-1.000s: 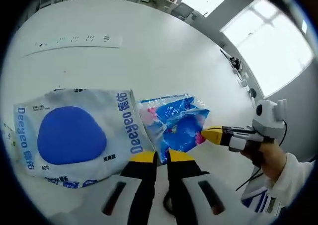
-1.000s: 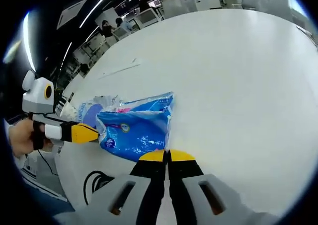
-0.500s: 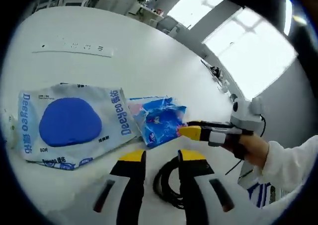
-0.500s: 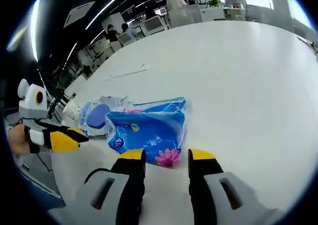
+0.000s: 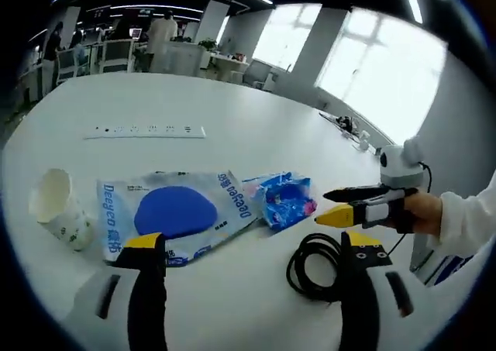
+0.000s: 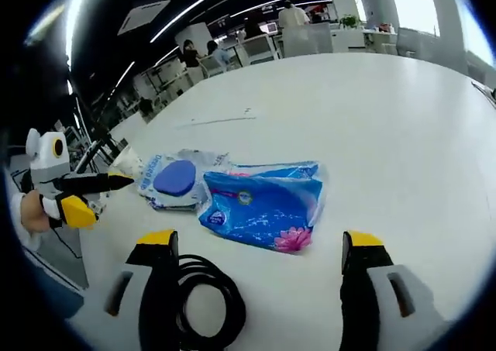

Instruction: Arrange the tabletop items into an orderly group along one side of the table until the central work area is clear of visible clutter.

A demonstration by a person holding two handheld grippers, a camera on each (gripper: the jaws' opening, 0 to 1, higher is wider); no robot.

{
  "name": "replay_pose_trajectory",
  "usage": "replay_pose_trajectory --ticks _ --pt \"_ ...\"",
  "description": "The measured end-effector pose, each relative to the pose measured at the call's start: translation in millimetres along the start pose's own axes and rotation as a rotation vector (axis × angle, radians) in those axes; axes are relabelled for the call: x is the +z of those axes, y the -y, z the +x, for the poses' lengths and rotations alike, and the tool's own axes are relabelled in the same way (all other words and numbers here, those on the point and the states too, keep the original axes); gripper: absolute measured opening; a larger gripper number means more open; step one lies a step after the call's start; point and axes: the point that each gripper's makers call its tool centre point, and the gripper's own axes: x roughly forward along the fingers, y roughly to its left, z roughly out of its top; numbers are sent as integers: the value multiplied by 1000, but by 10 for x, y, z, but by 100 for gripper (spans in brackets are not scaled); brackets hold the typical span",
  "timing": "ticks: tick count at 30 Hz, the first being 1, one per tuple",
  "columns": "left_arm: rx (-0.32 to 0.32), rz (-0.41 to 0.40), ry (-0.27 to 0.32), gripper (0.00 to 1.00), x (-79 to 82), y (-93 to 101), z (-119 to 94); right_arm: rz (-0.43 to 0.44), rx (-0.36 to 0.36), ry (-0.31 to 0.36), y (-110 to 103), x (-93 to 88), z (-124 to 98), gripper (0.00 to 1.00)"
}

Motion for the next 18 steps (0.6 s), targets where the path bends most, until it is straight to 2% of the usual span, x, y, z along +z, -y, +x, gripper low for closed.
replay_pose_trajectory --ticks 3,9,18 --pt "0 -16 29 99 30 -21 -84 -1 -3 3 -33 -22 -73 86" --pt "4 -19 37 99 -16 -30 -197 -7 -1 -4 -138 -94 -168 84" --pt "22 -22 20 99 -200 -96 -403 -33 15 -27 -293 -221 -281 82"
